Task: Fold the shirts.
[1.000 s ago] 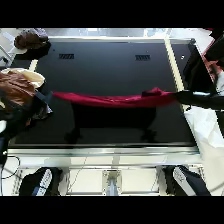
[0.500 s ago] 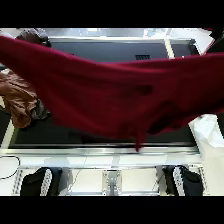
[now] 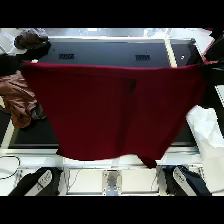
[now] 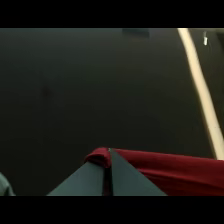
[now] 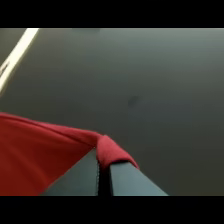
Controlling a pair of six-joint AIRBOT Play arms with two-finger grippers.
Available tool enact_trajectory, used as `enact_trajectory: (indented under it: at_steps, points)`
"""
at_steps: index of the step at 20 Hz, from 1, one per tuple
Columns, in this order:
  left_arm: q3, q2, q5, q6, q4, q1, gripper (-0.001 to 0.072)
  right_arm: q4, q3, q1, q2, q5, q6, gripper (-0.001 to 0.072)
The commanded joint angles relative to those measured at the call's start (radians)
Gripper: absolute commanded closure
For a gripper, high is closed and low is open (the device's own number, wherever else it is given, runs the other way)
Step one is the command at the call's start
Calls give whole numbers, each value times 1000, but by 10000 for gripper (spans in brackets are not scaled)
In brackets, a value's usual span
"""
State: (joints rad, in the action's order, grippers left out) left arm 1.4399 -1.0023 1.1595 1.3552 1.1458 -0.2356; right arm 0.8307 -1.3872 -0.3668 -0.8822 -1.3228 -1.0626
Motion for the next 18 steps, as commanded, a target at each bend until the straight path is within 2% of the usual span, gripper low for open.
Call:
enact_trajectory:
  at_steps: [1, 5, 6, 8, 11, 13, 14, 16, 18]
  points:
    - [8, -244, -27, 14, 79, 63, 696, -20, 121, 85, -219, 112, 35, 692]
    - [18, -441, -397, 34, 89, 135, 696, 3, 101, 186, -466, 473, 27, 693]
    - [32, -478, -462, 45, 89, 145, 697, 3, 70, 202, -527, 533, 20, 693]
    - [64, -536, -521, 53, 89, 153, 696, 4, -27, 220, -652, 555, 16, 693]
    - [69, -579, -496, 51, 95, 152, 696, 6, -146, 244, -793, 530, -3, 693]
    - [69, -591, -452, 51, 163, 153, 695, 28, -153, 251, -814, 500, -3, 693]
    - [69, -592, -417, 52, 205, 153, 695, 69, -153, 251, -808, 462, -29, 693]
    - [69, -592, -332, 52, 290, 153, 695, 258, -151, 249, -774, 340, -120, 694]
    - [68, -593, -241, 51, 329, 153, 695, 381, -135, 249, -733, 204, -139, 694]
